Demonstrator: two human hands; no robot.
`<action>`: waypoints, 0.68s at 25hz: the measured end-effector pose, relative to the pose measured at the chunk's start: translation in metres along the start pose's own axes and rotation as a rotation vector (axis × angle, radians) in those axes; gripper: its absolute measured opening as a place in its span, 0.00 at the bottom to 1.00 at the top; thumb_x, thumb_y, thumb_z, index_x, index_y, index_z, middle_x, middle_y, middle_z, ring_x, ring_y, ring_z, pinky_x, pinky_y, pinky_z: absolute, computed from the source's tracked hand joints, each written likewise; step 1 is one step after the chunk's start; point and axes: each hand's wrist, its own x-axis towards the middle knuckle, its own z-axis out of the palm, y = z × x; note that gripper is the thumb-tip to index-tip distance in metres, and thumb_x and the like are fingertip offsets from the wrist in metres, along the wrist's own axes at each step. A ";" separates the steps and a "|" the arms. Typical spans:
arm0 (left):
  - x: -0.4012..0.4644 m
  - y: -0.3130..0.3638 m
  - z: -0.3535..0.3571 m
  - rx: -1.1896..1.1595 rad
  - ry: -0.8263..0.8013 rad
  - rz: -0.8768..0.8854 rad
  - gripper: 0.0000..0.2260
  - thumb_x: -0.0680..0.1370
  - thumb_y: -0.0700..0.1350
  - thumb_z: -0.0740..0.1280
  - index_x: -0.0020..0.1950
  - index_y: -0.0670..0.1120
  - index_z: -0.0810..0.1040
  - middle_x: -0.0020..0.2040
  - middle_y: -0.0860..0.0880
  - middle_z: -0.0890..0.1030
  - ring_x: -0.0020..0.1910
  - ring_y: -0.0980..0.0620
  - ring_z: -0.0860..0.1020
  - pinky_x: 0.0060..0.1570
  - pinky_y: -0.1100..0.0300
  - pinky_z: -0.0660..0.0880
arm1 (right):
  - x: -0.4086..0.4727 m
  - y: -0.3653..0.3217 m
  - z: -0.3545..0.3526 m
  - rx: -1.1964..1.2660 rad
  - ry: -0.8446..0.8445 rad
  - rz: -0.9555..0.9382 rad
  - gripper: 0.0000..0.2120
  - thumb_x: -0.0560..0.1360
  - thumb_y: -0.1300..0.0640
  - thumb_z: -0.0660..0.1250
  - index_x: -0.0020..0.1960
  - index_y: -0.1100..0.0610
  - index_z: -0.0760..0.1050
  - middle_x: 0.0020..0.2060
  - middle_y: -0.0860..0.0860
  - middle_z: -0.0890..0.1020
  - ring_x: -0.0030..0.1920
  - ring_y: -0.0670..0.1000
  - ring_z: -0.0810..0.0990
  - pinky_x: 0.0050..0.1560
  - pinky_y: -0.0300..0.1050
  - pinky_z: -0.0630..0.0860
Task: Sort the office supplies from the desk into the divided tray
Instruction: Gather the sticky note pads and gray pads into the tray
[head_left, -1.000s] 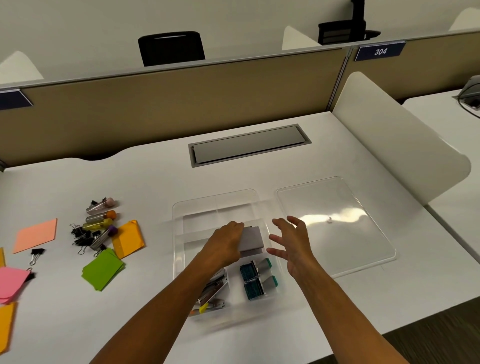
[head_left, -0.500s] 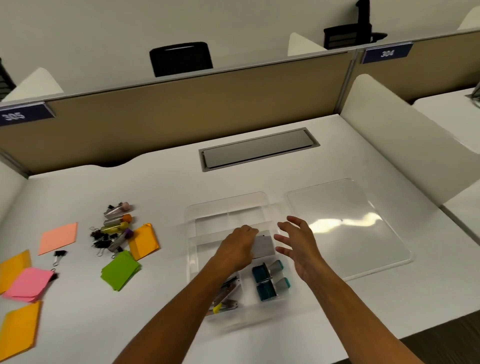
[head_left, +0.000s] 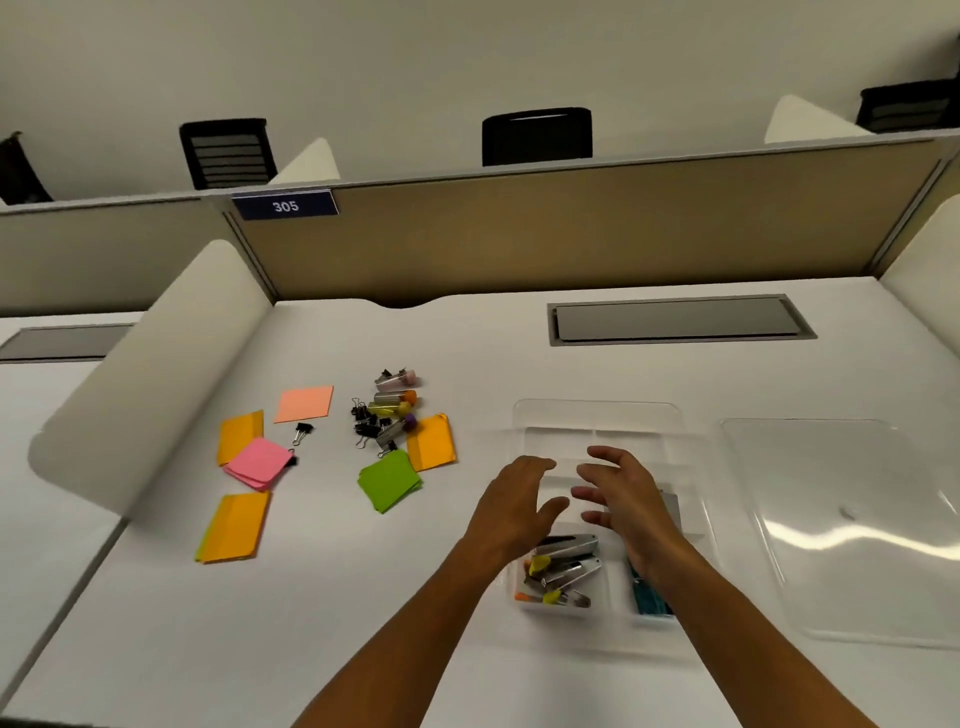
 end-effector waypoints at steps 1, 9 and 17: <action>-0.005 -0.009 -0.004 -0.006 0.013 -0.018 0.24 0.78 0.56 0.64 0.73 0.53 0.65 0.73 0.53 0.67 0.71 0.52 0.67 0.69 0.57 0.64 | -0.001 -0.001 0.010 -0.013 -0.029 -0.002 0.14 0.79 0.54 0.66 0.63 0.49 0.73 0.55 0.51 0.81 0.53 0.52 0.83 0.52 0.51 0.81; -0.028 -0.069 -0.028 -0.064 0.143 -0.085 0.22 0.78 0.55 0.65 0.70 0.52 0.69 0.69 0.53 0.72 0.68 0.54 0.69 0.66 0.60 0.66 | -0.004 -0.003 0.072 -0.160 -0.192 -0.025 0.10 0.79 0.55 0.66 0.60 0.49 0.75 0.53 0.50 0.82 0.51 0.50 0.83 0.51 0.51 0.81; -0.039 -0.135 -0.055 -0.152 0.298 -0.321 0.23 0.76 0.52 0.69 0.70 0.49 0.69 0.69 0.50 0.71 0.66 0.50 0.70 0.63 0.57 0.69 | 0.014 0.001 0.118 -0.303 -0.253 -0.021 0.11 0.78 0.54 0.67 0.60 0.50 0.75 0.54 0.50 0.81 0.51 0.51 0.83 0.45 0.45 0.79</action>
